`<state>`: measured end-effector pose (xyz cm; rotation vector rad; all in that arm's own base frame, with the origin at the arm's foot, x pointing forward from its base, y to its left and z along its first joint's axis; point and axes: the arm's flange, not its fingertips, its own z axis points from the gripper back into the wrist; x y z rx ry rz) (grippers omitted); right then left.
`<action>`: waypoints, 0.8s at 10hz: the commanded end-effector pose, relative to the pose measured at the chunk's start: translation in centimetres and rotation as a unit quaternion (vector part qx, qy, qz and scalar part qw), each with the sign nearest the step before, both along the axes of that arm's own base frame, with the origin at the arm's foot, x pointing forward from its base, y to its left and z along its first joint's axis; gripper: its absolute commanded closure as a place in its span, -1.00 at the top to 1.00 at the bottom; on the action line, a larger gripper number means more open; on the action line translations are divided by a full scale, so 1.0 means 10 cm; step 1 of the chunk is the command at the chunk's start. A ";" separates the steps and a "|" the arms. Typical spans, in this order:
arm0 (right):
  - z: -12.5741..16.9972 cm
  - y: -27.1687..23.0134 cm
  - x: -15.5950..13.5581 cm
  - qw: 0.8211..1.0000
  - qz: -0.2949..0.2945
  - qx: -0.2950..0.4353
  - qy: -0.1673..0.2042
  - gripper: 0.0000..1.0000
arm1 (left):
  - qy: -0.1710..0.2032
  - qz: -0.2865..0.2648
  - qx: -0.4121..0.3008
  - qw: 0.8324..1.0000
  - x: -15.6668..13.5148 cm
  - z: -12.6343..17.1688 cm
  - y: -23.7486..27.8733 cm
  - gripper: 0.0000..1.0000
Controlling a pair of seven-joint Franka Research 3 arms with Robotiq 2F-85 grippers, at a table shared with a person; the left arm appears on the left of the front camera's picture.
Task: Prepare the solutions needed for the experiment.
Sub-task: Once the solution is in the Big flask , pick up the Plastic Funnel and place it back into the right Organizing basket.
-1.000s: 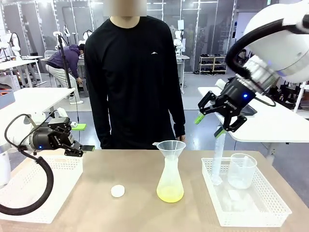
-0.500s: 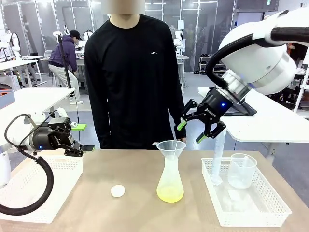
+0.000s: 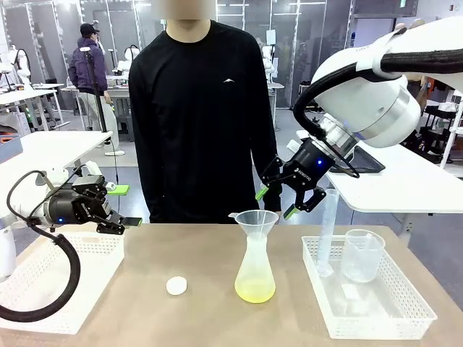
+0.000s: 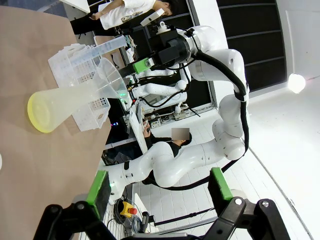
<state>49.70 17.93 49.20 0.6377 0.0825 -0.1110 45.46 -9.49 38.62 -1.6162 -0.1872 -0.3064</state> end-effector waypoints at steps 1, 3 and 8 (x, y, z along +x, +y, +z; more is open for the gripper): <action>-0.03 0.12 0.08 1.000 -0.013 -0.005 0.012 0.67 | -0.002 0.002 0.000 1.000 0.01 0.01 -0.01 1.00; -0.17 0.13 0.12 1.000 -0.018 -0.003 0.020 0.67 | -0.002 0.002 0.000 1.000 0.01 0.01 -0.01 1.00; -0.23 0.17 0.05 1.000 -0.011 -0.005 0.022 0.36 | -0.002 0.002 0.000 1.000 0.01 0.01 -0.01 1.00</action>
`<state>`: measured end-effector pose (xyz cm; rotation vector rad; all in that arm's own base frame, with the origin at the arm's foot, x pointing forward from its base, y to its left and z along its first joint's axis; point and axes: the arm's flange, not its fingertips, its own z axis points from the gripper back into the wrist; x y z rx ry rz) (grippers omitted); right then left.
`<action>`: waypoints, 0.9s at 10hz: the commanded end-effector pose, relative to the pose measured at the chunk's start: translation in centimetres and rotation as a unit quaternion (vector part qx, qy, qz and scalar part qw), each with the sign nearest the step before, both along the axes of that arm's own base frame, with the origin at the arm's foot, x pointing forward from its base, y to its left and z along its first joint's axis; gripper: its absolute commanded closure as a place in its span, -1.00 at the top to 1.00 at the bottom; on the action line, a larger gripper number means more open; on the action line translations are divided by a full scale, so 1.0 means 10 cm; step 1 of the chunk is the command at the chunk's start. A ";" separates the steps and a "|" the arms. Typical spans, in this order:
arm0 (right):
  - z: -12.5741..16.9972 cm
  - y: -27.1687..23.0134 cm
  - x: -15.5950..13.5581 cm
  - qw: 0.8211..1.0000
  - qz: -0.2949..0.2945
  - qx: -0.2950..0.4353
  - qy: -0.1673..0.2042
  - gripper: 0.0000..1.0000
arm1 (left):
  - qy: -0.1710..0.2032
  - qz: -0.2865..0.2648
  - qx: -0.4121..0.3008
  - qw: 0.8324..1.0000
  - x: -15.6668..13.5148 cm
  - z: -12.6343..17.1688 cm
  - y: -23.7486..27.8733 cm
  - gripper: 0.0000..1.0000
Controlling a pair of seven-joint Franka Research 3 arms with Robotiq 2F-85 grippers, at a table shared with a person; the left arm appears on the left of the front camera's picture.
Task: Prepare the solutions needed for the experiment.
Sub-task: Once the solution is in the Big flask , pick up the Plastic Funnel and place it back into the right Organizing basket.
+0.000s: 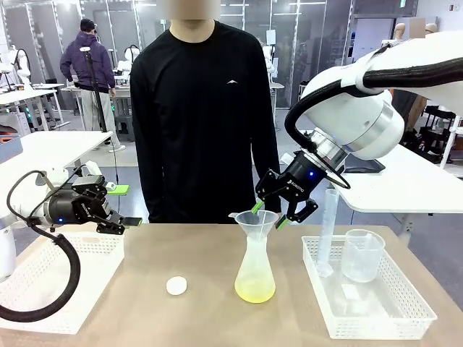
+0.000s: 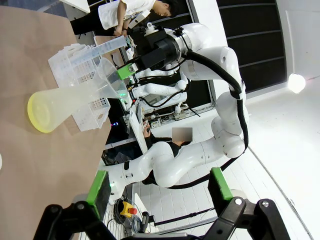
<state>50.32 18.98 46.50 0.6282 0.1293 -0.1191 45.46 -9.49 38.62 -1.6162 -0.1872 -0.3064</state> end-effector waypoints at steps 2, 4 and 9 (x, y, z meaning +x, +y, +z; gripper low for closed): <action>0.03 0.05 -0.02 1.000 -0.016 0.007 0.006 0.03 | -0.002 0.002 0.000 1.000 0.01 0.01 -0.01 1.00; 0.01 0.03 -0.04 1.000 -0.019 0.011 0.016 -0.30 | -0.002 0.002 0.000 1.000 0.01 0.01 -0.01 1.00; -0.03 -0.03 -0.09 0.999 -0.029 0.013 0.021 -1.00 | -0.002 0.002 0.000 1.000 0.01 0.01 -0.01 1.00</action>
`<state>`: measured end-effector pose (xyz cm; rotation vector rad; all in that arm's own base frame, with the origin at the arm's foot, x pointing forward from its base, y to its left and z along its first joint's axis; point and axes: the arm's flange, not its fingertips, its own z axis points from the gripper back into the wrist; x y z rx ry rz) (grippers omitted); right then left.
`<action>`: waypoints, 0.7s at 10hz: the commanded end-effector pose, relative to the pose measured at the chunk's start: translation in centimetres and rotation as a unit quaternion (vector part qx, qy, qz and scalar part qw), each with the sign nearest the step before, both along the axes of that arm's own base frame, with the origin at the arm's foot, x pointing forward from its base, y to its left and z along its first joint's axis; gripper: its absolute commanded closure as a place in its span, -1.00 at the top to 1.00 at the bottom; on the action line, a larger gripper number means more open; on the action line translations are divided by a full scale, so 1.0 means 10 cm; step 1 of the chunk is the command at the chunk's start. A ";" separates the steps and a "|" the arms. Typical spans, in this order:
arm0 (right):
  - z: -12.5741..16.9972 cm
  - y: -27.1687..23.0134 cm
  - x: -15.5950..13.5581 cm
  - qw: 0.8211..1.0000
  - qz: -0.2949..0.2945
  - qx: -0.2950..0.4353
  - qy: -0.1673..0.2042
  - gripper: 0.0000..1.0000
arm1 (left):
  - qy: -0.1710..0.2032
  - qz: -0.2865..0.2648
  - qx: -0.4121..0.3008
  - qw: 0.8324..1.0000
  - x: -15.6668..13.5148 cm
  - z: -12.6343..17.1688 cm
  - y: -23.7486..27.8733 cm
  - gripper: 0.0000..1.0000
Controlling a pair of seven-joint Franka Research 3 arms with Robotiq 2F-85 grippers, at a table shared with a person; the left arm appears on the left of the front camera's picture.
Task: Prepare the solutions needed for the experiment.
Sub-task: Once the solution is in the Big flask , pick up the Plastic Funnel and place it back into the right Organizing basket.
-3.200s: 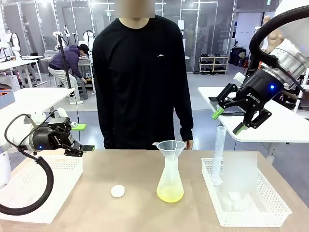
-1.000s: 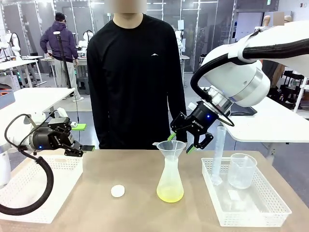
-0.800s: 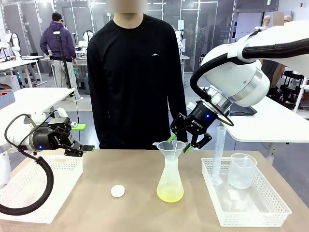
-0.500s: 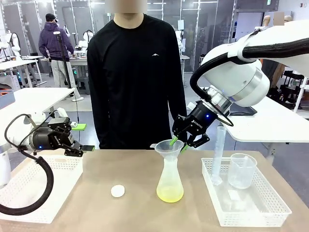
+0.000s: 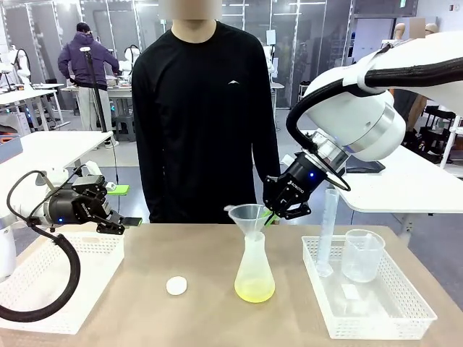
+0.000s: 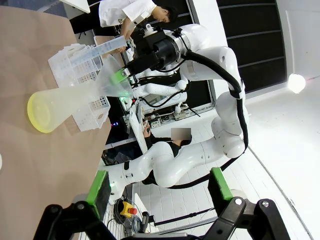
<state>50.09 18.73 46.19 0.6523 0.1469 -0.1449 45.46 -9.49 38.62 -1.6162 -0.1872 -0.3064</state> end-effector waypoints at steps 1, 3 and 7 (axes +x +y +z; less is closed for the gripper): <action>0.00 -0.01 -0.07 1.000 -0.020 0.001 0.008 -1.00 | -0.002 0.002 0.000 1.000 0.01 0.01 -0.01 1.00; 0.00 -0.01 -0.07 1.000 -0.020 -0.002 0.011 -1.00 | -0.002 0.002 0.000 1.000 0.01 0.01 -0.01 1.00; 0.16 -0.02 -0.24 0.999 -0.030 -0.034 0.021 -1.00 | -0.002 0.002 0.000 1.000 0.01 0.01 -0.01 1.00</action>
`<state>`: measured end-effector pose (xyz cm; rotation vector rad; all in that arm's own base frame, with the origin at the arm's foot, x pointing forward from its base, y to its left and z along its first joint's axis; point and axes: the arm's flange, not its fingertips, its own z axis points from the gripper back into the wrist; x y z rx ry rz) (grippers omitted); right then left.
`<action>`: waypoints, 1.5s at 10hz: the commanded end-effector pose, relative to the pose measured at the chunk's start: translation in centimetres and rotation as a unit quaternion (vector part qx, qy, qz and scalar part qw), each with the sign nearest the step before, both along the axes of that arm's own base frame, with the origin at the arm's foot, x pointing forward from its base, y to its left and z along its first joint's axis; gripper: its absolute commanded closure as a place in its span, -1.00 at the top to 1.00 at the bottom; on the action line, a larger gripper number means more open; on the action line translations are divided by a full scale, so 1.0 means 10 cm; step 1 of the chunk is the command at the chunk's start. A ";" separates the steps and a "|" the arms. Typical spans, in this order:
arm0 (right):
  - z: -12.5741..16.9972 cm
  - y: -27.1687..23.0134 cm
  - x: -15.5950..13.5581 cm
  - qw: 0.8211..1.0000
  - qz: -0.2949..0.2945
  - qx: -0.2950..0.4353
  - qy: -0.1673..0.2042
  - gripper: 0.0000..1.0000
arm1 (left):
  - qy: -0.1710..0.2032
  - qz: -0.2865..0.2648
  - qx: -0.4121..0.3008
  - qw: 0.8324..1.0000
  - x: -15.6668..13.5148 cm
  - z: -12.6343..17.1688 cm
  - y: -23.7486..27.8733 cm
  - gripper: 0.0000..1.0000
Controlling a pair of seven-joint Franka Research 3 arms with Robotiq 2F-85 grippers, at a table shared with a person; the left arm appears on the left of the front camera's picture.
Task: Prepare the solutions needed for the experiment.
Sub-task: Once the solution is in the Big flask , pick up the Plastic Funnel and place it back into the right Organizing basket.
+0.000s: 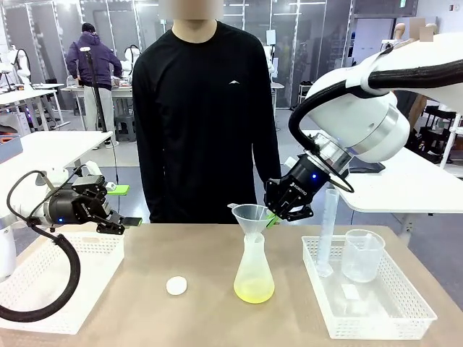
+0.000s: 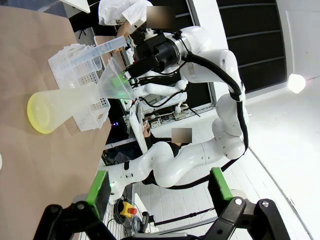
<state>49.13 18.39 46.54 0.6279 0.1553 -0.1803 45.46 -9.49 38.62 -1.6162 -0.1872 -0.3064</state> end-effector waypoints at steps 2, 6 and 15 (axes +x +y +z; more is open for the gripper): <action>0.32 -0.03 -0.24 0.999 -0.020 -0.037 -0.006 -1.00 | -0.002 0.002 0.000 1.000 0.01 0.01 -0.01 1.00; 0.63 -0.15 -0.29 0.998 -0.013 -0.021 -0.063 -1.00 | -0.002 0.002 0.000 1.000 0.01 0.01 -0.01 1.00; 1.01 -0.46 -0.50 0.994 0.001 0.005 -0.105 -1.00 | -0.002 0.002 0.000 1.000 0.01 0.01 -0.01 1.00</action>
